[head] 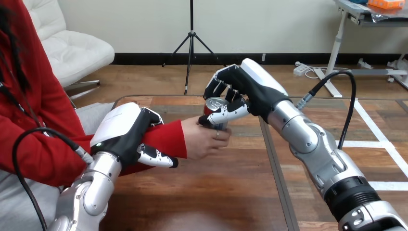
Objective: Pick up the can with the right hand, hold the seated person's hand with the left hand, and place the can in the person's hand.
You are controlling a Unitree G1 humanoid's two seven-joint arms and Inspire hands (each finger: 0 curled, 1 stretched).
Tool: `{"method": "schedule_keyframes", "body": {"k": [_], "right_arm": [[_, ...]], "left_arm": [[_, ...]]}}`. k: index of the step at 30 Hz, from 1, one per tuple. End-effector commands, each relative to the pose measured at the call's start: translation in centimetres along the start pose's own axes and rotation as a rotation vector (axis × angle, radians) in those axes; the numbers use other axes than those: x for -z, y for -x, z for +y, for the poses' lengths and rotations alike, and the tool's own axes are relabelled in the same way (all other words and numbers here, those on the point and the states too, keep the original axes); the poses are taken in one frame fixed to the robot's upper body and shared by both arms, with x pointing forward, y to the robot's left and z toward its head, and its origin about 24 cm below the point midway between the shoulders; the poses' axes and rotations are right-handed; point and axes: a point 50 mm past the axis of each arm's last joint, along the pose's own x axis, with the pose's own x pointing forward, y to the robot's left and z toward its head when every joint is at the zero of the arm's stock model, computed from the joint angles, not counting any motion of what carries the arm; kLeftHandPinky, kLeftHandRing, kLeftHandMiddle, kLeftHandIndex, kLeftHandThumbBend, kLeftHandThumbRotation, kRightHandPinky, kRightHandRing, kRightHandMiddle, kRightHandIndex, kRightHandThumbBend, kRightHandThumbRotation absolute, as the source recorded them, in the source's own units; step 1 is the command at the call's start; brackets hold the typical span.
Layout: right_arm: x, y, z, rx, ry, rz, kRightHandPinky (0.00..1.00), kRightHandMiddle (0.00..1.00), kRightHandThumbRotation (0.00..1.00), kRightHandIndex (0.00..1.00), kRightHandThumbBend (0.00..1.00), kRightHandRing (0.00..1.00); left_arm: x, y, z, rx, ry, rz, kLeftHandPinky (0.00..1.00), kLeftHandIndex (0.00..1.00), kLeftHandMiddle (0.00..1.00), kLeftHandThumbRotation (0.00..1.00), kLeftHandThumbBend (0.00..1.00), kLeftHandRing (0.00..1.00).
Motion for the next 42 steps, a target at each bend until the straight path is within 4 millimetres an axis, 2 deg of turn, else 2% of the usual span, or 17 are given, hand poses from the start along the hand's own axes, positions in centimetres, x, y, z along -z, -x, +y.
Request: {"method": "schedule_keyframes", "body": {"k": [1,10,14,16,19,20,22,25,29,30,33,38,42], "right_arm": [[-8.1,-1.1,-3.8,0.136,0.029,-0.327,0.29,0.4,0.0,0.45,0.6,0.33],[-7.4,-0.9,-3.9,0.143,0.03,-0.311,0.3,0.41,0.0,0.46,0.59,0.35],[-7.0,-0.9,-3.9,0.14,0.014,-0.278,0.33,0.44,0.0,0.48,0.6,0.39],[-6.8,-0.8,-3.9,0.137,0.006,-0.266,0.35,0.46,0.01,0.5,0.6,0.41],[-6.5,-0.7,-4.0,0.132,-0.008,-0.255,0.37,0.49,0.08,0.53,0.6,0.45],[-6.4,-0.7,-4.0,0.132,-0.014,-0.252,0.38,0.51,0.16,0.55,0.61,0.47],[-6.2,-0.6,-4.0,0.13,-0.018,-0.244,0.39,0.53,0.21,0.57,0.62,0.48],[-5.9,-0.4,-4.2,0.126,-0.011,-0.23,0.41,0.55,0.36,0.6,0.64,0.5],[-5.5,-0.1,-4.3,0.121,-0.002,-0.221,0.44,0.59,0.59,0.65,0.7,0.54],[-5.5,0.0,-4.4,0.12,-0.002,-0.221,0.46,0.61,0.69,0.66,0.73,0.55],[-5.3,0.2,-4.5,0.119,0.006,-0.215,0.48,0.63,0.81,0.68,0.77,0.58],[-4.8,0.7,-4.6,0.121,0.014,-0.215,0.54,0.68,0.95,0.72,0.85,0.64],[-4.5,1.0,-4.6,0.121,0.012,-0.215,0.56,0.69,0.98,0.74,0.89,0.66]], "left_arm": [[-9.3,-2.9,7.9,-0.328,0.049,-0.379,0.21,0.34,0.34,0.0,0.73,0.27],[-9.3,-2.8,7.8,-0.32,0.055,-0.388,0.21,0.35,0.35,0.0,0.74,0.27],[-9.3,-2.6,7.8,-0.317,0.041,-0.396,0.24,0.38,0.38,0.0,0.77,0.31],[-9.2,-2.5,7.8,-0.314,0.031,-0.402,0.25,0.4,0.39,0.0,0.79,0.32],[-9.1,-2.3,7.8,-0.303,0.025,-0.409,0.3,0.45,0.44,0.03,0.79,0.38],[-9.1,-2.2,7.8,-0.298,0.026,-0.41,0.34,0.49,0.49,0.09,0.81,0.43],[-9.1,-2.1,7.8,-0.287,0.031,-0.411,0.37,0.52,0.51,0.15,0.82,0.46],[-8.9,-1.9,7.8,-0.272,0.037,-0.411,0.43,0.57,0.57,0.26,0.86,0.52],[-8.7,-1.7,7.8,-0.251,0.046,-0.409,0.49,0.64,0.63,0.43,0.93,0.59],[-8.7,-1.7,7.8,-0.247,0.048,-0.409,0.52,0.67,0.66,0.5,0.96,0.62],[-8.5,-1.5,7.7,-0.24,0.063,-0.412,0.54,0.7,0.69,0.59,0.98,0.65],[-8.1,-1.3,7.5,-0.229,0.086,-0.417,0.57,0.75,0.73,0.72,1.0,0.69],[-8.0,-1.1,7.4,-0.222,0.099,-0.416,0.57,0.76,0.75,0.76,1.0,0.7]]}}
